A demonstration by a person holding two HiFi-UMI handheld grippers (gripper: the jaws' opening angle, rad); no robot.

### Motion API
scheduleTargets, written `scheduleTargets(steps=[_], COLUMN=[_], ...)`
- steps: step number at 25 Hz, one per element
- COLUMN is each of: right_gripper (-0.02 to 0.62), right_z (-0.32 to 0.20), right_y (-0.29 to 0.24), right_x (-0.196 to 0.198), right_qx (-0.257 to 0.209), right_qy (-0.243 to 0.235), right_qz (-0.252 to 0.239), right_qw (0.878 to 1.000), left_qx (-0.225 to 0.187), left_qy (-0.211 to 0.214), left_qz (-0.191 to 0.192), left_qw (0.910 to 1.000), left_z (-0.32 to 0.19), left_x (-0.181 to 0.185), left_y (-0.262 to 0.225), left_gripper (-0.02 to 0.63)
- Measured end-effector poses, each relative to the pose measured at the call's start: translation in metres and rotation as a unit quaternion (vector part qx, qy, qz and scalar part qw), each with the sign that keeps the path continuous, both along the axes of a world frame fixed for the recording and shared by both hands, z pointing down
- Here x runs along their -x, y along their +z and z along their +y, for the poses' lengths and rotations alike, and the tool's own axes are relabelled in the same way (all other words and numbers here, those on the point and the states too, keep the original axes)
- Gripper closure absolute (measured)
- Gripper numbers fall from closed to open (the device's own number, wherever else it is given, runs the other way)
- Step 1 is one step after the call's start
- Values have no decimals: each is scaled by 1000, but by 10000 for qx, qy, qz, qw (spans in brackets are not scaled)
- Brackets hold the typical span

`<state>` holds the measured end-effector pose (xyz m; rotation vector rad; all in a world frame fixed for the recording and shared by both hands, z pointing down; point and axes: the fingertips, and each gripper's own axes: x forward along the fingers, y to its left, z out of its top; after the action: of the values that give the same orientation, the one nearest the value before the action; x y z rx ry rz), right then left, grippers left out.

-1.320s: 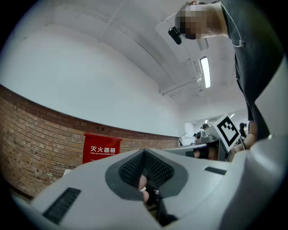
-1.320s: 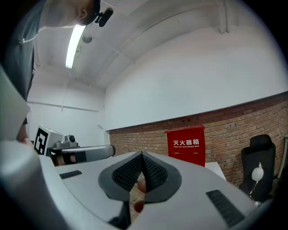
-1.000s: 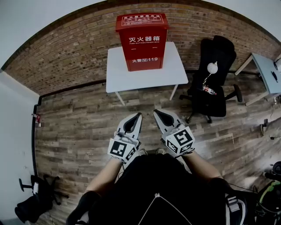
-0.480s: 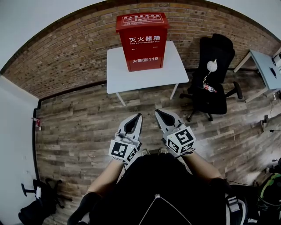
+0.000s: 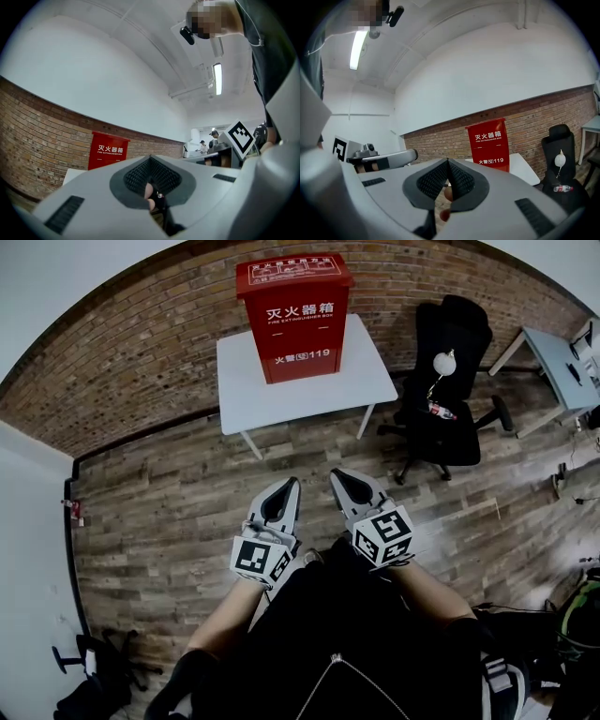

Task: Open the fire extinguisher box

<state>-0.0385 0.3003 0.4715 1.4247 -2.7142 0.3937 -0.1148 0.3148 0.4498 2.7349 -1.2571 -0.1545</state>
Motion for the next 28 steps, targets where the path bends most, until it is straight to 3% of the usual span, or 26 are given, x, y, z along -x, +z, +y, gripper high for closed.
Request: scheduleTargets(steps=[13, 28], right_gripper=[577, 577], right_z=[-25, -127], right_y=[1, 10], right_x=[-30, -74], right_qx=[-30, 18], right_qy=[214, -9], right_qz=[-83, -169], right_qw=[9997, 9999], left_qx=[6, 192], left_qy=[-21, -503], left_qz=[-4, -176], left_qw=[10000, 9984], left_z=[-25, -118], left_x=[-14, -39], left_y=[8, 21], left_gripper=[557, 557])
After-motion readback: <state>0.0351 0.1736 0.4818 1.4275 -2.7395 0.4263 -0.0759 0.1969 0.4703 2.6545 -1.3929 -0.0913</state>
